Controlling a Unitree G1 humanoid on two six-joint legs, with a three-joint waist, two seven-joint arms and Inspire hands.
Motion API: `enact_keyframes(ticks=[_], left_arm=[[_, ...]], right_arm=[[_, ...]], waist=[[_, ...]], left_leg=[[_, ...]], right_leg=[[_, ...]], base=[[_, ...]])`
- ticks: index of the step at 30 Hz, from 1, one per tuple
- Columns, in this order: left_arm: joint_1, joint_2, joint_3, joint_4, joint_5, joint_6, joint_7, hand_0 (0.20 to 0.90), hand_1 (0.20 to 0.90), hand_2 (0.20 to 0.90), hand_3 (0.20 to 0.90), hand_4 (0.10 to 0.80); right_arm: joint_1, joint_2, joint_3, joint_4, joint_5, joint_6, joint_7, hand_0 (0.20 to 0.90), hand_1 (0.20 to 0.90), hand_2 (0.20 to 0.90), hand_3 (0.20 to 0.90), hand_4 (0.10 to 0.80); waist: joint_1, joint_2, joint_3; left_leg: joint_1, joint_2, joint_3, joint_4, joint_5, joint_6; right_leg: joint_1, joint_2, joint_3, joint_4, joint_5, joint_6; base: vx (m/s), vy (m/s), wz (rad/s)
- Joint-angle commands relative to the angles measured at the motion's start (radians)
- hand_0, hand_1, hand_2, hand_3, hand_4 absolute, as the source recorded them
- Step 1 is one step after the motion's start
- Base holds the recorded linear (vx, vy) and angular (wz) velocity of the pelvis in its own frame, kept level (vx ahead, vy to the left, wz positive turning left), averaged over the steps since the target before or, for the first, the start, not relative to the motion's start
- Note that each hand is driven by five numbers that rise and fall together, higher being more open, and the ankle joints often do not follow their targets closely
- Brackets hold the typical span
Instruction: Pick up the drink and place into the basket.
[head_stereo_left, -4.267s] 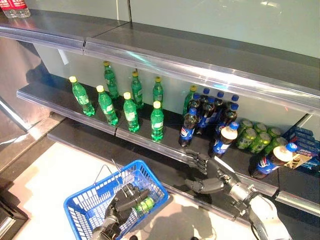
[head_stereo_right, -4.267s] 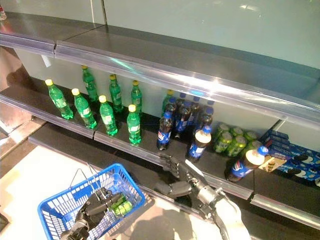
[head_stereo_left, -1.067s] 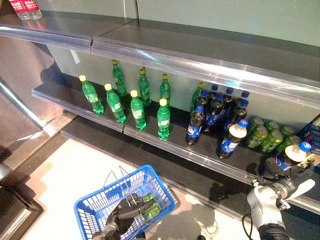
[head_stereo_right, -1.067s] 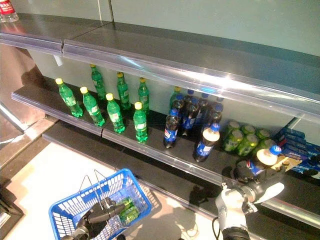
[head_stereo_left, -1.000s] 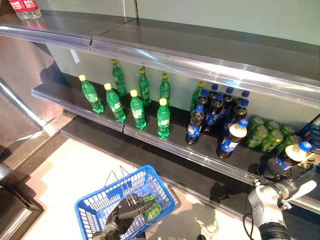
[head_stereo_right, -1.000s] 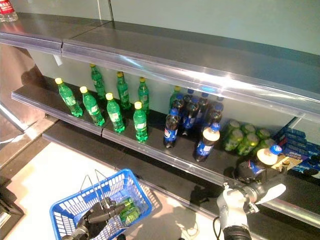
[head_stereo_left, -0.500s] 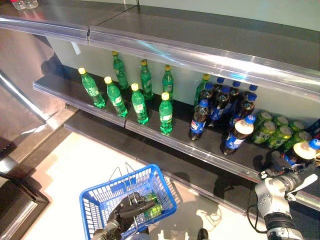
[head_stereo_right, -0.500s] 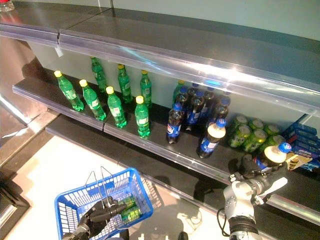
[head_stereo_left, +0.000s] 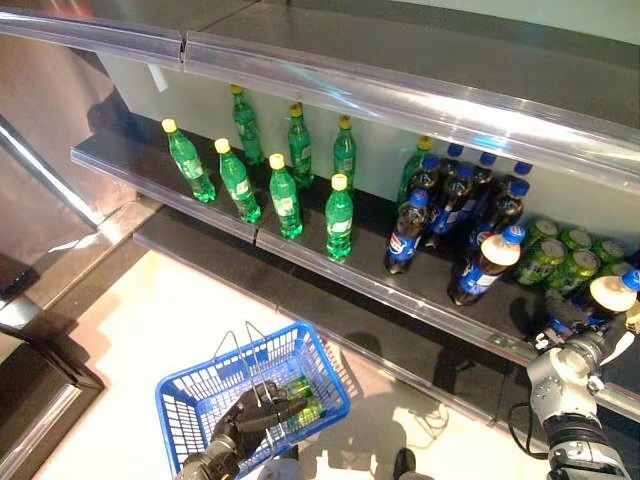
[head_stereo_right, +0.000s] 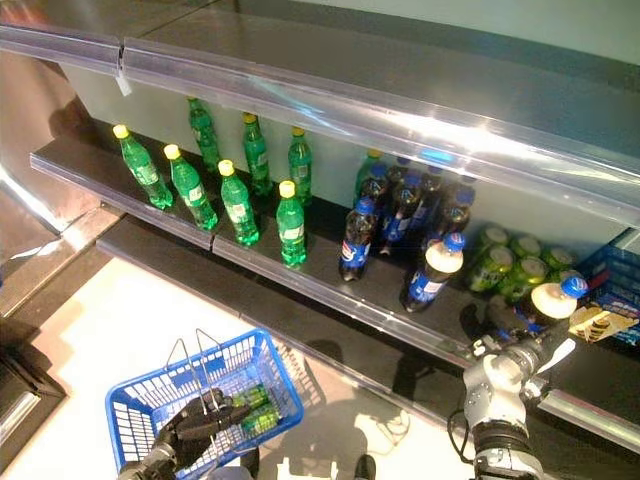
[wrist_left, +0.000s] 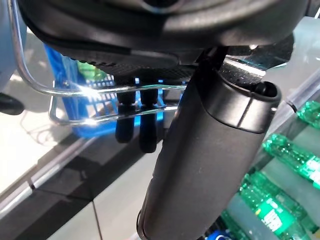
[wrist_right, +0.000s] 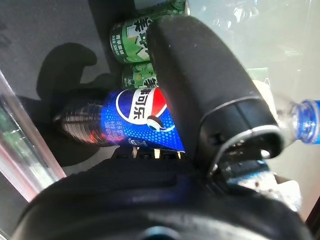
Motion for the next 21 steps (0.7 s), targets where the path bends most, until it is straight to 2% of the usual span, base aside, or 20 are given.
enact_keyframes(ticks=[1,8,21], left_arm=[[-0.128,0.034,0.009,-0.165,-0.054,-0.149,-0.147,0.3,0.3,0.3,0.2,0.1],[-0.116,0.039,0.02,-0.155,-0.047,-0.131,-0.153,0.3,0.3,0.3,0.2,0.1],[-0.022,0.044,0.03,-0.155,-0.038,-0.114,-0.187,0.3,0.3,0.3,0.2,0.1]], right_arm=[[-0.125,-0.147,-0.016,0.003,0.0,-0.048,-0.001,0.3,0.3,0.3,0.2,0.1],[-0.114,-0.161,-0.033,0.029,0.008,-0.038,-0.011,0.3,0.3,0.3,0.2,0.1],[-0.011,-0.133,-0.067,-0.014,-0.039,-0.008,-0.016,0.3,0.3,0.3,0.2,0.1]], waist=[[0.038,0.003,-0.056],[0.044,0.007,-0.027],[0.045,0.01,-0.08]], left_leg=[[-0.058,0.057,-0.092,0.068,0.028,-0.002],[-0.082,0.062,-0.095,0.205,-0.02,-0.015],[-0.013,0.057,-0.062,0.214,-0.04,-0.009]], right_leg=[[-0.038,-0.068,0.018,0.056,0.055,0.007],[-0.025,-0.068,0.017,0.117,0.023,-0.008],[0.035,-0.066,0.001,0.144,-0.021,-0.005]], base=[[0.045,-0.009,0.01],[0.043,-0.009,0.02],[0.076,0.031,0.0]])
